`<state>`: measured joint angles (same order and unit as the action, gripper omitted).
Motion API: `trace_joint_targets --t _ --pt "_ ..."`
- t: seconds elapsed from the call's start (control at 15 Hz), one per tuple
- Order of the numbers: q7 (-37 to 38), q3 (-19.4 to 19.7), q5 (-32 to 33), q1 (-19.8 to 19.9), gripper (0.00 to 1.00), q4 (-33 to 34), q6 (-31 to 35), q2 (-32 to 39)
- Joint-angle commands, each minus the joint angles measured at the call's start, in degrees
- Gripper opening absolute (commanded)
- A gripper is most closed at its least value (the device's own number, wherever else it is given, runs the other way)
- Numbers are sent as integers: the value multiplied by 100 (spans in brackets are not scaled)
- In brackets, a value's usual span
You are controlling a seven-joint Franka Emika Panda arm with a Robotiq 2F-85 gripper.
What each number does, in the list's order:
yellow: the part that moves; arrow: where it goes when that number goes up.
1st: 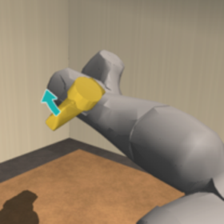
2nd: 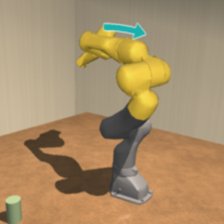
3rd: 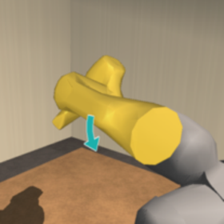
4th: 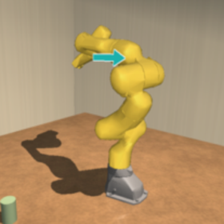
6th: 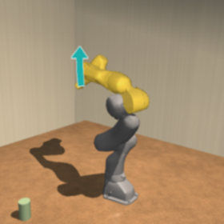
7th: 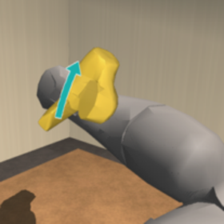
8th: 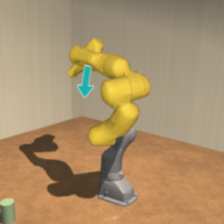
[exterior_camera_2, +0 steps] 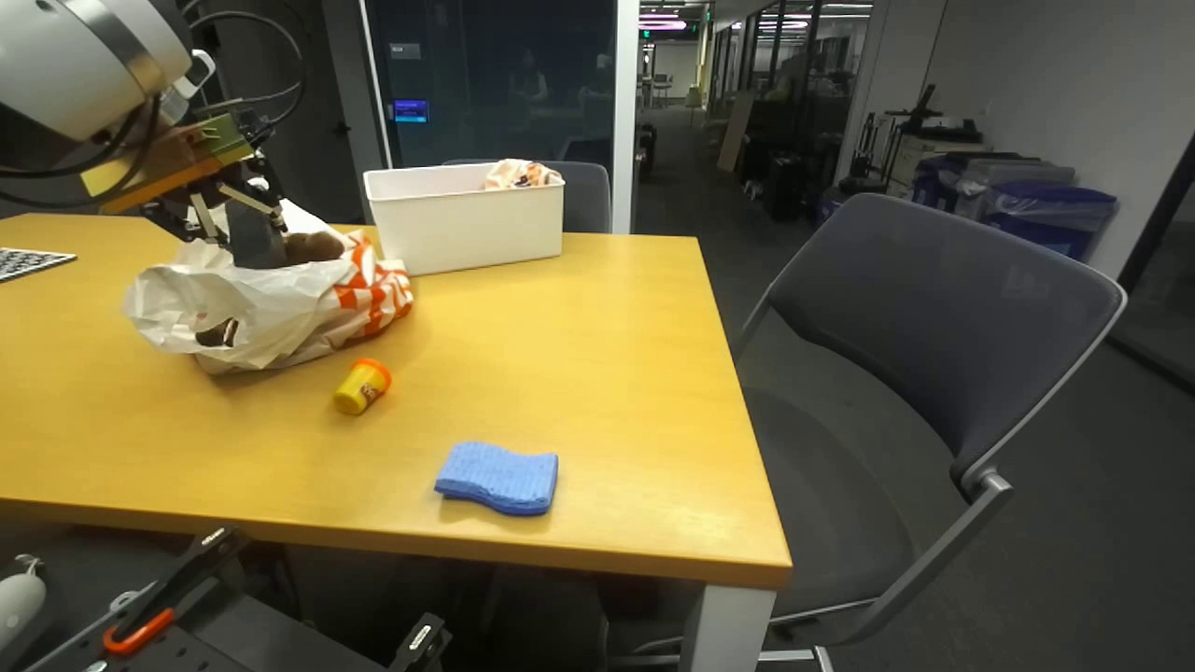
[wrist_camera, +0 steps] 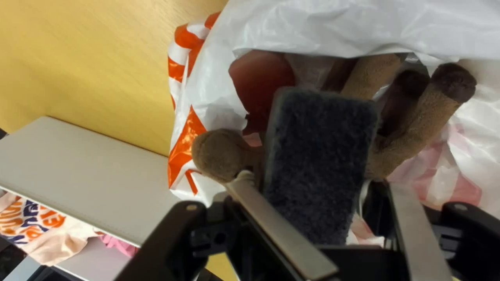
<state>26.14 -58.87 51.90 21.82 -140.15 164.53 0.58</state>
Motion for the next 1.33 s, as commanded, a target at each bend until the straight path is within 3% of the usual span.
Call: trace_joint_targets --t 0.0,0.27,0.4,1.0,1.27 --pt "250 67 413 -88 97 480 -505 830" --pt "224 186 265 -141 100 722 -655 1064" --pt "388 271 221 -33 100 724 -631 849" --pt "969 1122 -219 913 100 -113 -894 26" --pt "411 1045 -1562 1034 100 -568 -1398 313"
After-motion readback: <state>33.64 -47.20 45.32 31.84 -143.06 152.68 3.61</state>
